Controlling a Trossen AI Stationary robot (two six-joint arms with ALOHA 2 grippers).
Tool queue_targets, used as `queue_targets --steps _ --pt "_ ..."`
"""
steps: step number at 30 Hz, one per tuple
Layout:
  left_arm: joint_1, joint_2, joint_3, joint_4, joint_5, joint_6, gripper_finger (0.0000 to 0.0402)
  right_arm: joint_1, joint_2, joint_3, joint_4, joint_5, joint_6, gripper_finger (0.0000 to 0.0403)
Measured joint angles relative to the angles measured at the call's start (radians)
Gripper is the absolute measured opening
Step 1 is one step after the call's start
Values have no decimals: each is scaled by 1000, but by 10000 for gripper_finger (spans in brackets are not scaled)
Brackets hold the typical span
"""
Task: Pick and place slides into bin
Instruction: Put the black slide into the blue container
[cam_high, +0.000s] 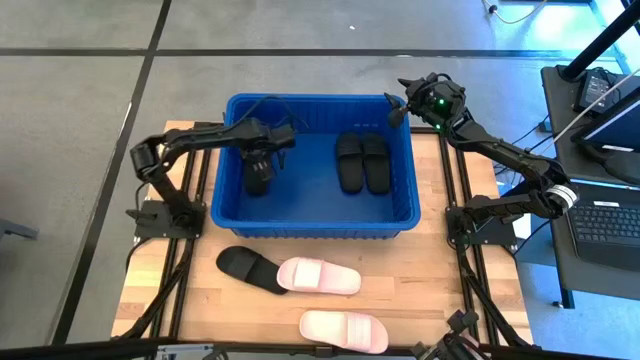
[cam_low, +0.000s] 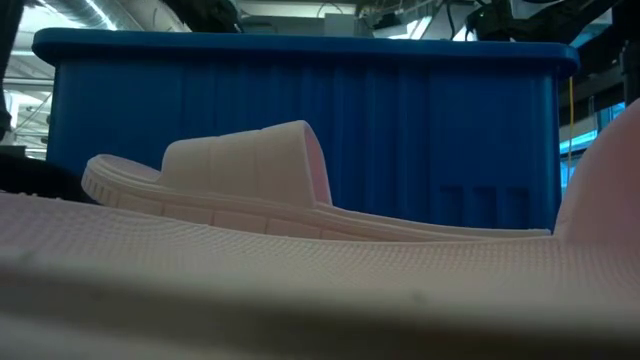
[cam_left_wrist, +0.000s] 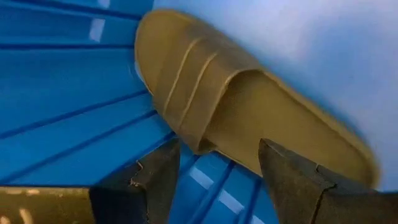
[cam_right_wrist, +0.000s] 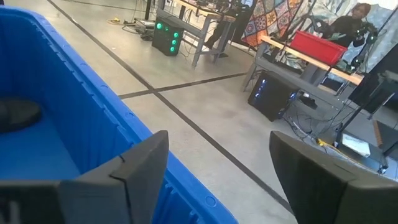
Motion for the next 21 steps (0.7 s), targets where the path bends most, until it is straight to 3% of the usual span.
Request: queue_targets --steps 12,21 --pt "-155 -205 0 44 8 -160 212 0 0 0 36 0 -15 279" --pt "-294 -254 0 110 15 -267 212 0 0 0 61 0 -15 279"
